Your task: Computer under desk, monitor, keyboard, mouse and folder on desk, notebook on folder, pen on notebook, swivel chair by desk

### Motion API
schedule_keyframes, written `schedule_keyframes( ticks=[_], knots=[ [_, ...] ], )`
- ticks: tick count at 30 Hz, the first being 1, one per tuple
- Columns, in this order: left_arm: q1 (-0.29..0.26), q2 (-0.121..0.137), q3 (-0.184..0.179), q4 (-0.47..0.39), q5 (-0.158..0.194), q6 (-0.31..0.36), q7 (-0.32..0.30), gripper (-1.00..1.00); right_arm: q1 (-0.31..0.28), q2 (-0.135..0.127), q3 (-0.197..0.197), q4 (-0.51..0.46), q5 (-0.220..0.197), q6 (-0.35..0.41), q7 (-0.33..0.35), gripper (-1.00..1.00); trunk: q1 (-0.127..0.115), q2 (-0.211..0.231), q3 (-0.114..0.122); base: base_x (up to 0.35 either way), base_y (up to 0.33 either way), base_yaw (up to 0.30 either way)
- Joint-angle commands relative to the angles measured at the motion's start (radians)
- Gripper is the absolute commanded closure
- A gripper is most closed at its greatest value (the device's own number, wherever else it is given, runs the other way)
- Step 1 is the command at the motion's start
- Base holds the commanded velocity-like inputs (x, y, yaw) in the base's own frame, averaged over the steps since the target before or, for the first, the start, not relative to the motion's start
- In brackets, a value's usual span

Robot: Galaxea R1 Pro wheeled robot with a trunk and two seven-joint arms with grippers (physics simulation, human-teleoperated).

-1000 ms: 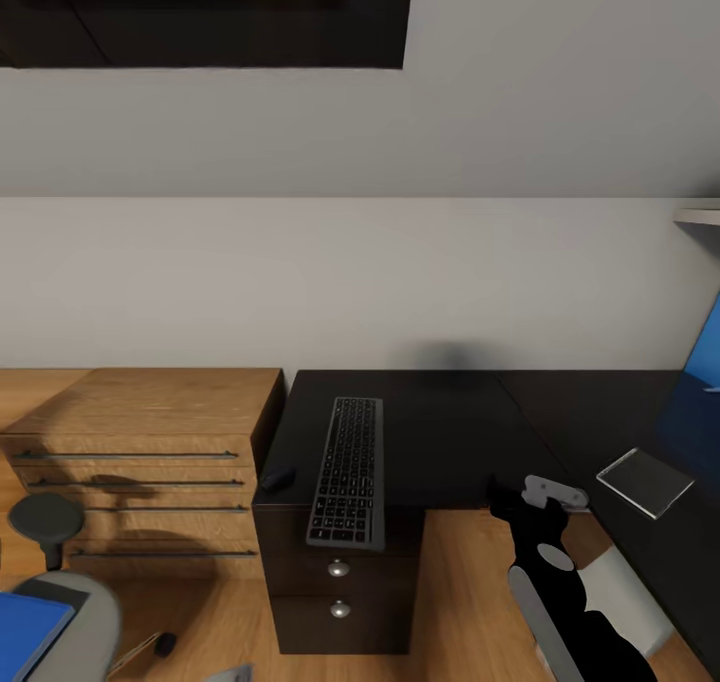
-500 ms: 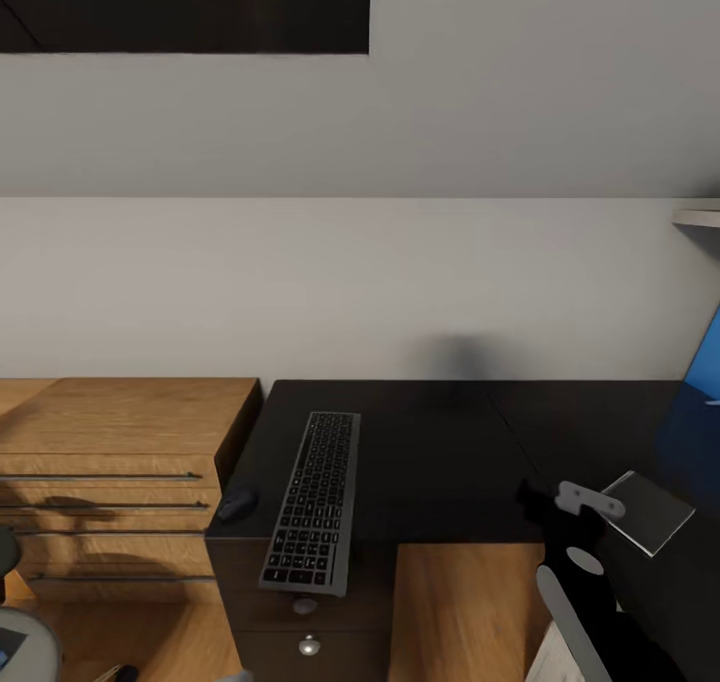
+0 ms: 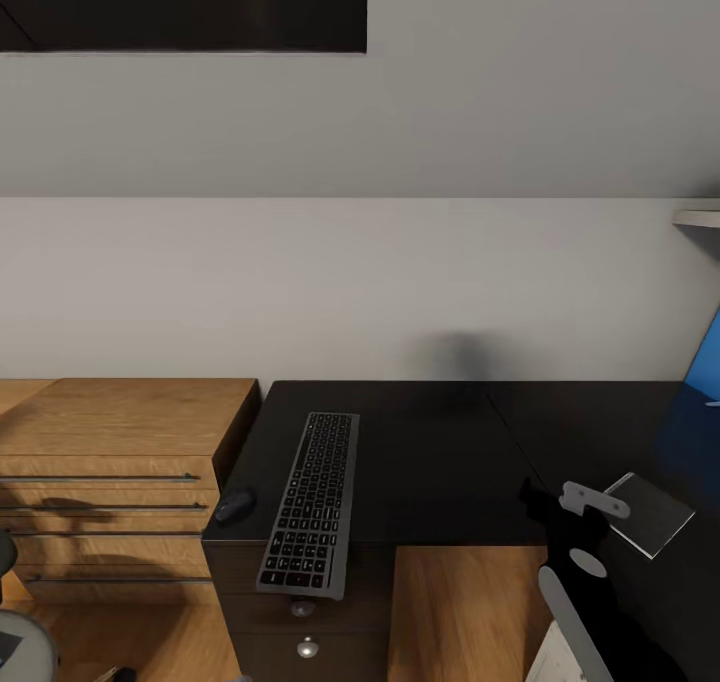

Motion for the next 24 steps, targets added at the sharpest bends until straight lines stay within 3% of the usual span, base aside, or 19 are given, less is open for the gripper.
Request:
schedule_keyframes(
  ticks=[1,14,19,20,24],
  knots=[
    [0.000,0.002,-0.003,0.001,0.010,-0.005,0.006,-1.00,-0.001,-0.002,0.002,-0.001,-0.004,0.004,-0.008,-1.00,0.000,-0.001,-0.001,0.000,0.000,0.000],
    [0.000,0.006,0.000,0.114,0.009,-0.021,0.007,-1.00,-0.001,-0.005,-0.039,0.027,-0.003,-0.003,-0.007,-1.00,0.000,-0.001,-0.001,0.000,0.000,0.000],
    [0.000,0.007,0.001,0.147,0.010,-0.085,0.006,-1.00,-0.035,-0.062,-0.069,0.147,0.005,-0.079,-0.007,-1.00,0.000,-0.001,-0.001,0.000,0.000,0.000],
    [0.000,0.007,0.001,0.162,0.010,-0.130,0.004,-1.00,-0.102,-0.099,-0.077,0.274,0.007,-0.138,-0.007,-1.00,0.000,-0.001,-0.001,0.000,0.000,0.000],
    [0.000,0.006,0.001,0.171,0.010,-0.147,0.004,-1.00,-0.161,-0.127,-0.081,0.391,0.007,-0.181,-0.005,-1.00,0.000,-0.001,-0.001,0.000,0.000,0.000]
  ],
)
